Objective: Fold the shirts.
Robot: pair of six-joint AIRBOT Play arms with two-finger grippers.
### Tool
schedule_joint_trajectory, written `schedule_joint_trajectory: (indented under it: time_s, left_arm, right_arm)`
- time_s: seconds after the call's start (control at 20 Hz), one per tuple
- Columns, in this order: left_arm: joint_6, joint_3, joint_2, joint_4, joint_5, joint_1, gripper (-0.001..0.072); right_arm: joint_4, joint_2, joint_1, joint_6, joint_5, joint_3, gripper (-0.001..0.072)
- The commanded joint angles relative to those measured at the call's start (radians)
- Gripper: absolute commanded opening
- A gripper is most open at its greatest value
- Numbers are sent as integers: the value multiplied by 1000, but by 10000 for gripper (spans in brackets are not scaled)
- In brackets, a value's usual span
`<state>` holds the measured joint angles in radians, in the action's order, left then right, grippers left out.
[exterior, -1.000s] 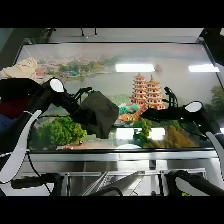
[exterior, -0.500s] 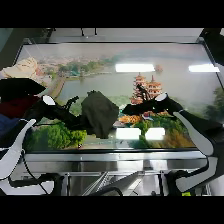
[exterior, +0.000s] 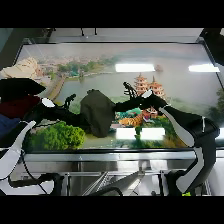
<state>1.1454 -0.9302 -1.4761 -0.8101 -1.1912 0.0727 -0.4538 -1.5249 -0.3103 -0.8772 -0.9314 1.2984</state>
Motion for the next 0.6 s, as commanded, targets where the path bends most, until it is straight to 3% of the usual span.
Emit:
schedule_joint_trajectory:
  time_s: [0.0,0.25,0.55]
  left_arm:
    - [-4,-54,32,7,-63,-2,91]
    - [53,-274,173,-94,-239,-3,91]
    - [114,-552,395,-114,-386,-2,91]
  right_arm:
    - [31,28,-1,44,-72,32,24]
    - [21,267,14,64,-91,33,23]
    - [-86,735,80,61,-80,40,24]
